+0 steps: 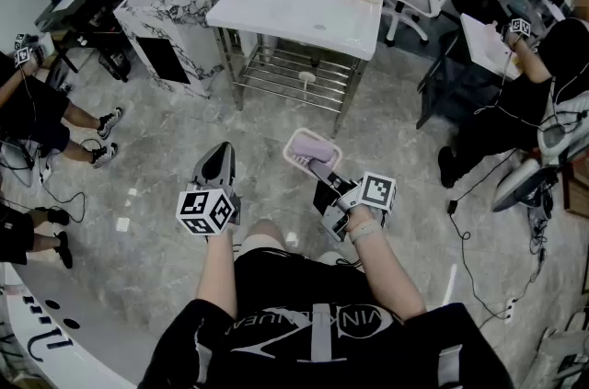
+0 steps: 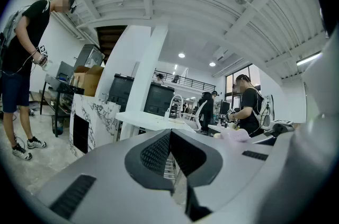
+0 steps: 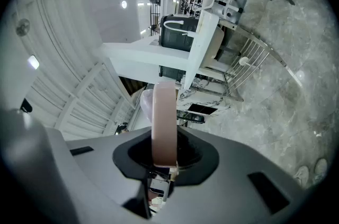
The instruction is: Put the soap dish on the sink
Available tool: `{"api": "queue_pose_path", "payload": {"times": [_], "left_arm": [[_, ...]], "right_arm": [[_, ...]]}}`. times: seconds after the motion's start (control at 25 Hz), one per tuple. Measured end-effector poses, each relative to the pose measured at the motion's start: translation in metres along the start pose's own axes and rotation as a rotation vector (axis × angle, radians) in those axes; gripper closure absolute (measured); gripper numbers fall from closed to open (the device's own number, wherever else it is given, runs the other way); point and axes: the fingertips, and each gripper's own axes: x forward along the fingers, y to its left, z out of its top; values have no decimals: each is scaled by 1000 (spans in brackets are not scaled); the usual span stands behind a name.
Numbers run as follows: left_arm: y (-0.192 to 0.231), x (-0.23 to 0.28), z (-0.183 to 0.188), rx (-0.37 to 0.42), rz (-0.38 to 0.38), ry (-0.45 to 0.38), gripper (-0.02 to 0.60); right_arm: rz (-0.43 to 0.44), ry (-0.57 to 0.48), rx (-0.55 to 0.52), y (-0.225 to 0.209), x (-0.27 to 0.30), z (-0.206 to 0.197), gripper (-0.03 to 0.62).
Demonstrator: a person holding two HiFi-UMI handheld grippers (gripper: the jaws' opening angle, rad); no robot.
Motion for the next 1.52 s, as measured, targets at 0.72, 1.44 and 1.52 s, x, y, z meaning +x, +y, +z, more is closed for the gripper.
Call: {"api": "queue_pose_path", "payload": {"times": [0.72, 1.44, 1.52], "left_arm": [[6, -5, 2, 28, 8, 23, 565], [96, 177, 9, 24, -66, 46, 565], [108, 196, 14, 26, -72, 54, 565]], "right_arm": [[-3, 6, -9, -4, 11, 4, 522], [-37, -20, -78, -29, 146, 120, 522], [-27, -27, -76, -26, 165, 132, 522]]}}
